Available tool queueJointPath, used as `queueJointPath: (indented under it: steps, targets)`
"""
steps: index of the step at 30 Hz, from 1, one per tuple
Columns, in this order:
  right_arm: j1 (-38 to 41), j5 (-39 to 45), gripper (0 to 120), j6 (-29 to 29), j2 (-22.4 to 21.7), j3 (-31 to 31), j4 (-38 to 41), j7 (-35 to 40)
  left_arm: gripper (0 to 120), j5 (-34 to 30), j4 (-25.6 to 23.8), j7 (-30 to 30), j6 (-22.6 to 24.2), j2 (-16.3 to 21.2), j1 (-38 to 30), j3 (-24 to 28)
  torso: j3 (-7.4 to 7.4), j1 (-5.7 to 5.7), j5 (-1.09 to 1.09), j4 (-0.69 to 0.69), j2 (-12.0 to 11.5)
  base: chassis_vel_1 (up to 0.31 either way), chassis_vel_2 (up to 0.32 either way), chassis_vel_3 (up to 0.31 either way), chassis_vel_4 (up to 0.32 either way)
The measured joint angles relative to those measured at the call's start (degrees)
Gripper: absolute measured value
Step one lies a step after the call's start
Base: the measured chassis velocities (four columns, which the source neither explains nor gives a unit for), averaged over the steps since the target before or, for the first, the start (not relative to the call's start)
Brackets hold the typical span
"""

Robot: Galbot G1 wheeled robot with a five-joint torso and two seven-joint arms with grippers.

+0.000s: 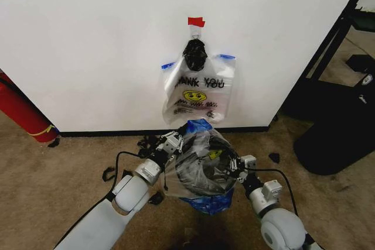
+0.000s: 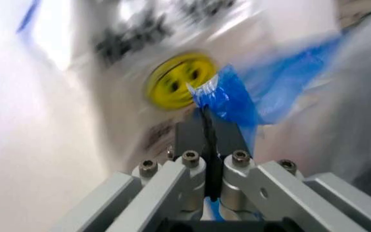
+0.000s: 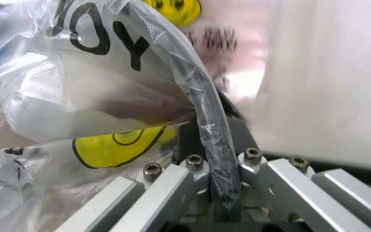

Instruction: Pick up the garbage bag from the wall and place it over the trash bin.

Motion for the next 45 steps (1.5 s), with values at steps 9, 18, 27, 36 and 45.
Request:
queueJointPath:
  steps: [9,18,27,36,45]
  targets:
    - [2.15,4.94,0,10.99,0.02,2.54,-9.42,-13.77,0,-0.32,2.43,-0.03,0.44,0.5,0.45,-1.14,0.0,0.0,0.0,0.0,0.0,0.0,0.0,0.0,0.0]
    - [2.13,18.44,0,10.93,0.81,1.72,-11.05,-20.47,0,-3.83,7.42,1.75,-4.64,-0.58,-0.5,-0.96,0.0,0.0,-0.01,0.0,-0.01,0.0,0.0,0.0,0.0]
    - [1.25,21.11,0,8.76,3.69,-1.79,-11.63,-7.13,21,-13.78,7.33,3.28,-9.6,0.13,1.97,-2.97,0.0,0.0,0.0,0.0,-0.01,0.0,0.0,0.0,0.0]
    - [0.63,23.64,0,8.45,6.95,-2.56,-10.66,6.8,50,-16.96,2.8,-2.3,-4.75,-1.72,7.29,-4.27,0.0,0.0,-0.01,0.0,-0.01,0.0,0.0,0.0,0.0]
    - [0.02,24.95,0,11.69,8.85,-2.52,-8.18,13.44,84,-25.02,-9.35,-6.04,4.59,-2.05,13.94,-3.78,-0.01,-0.01,0.0,0.0,-0.01,0.0,0.0,0.0,0.0]
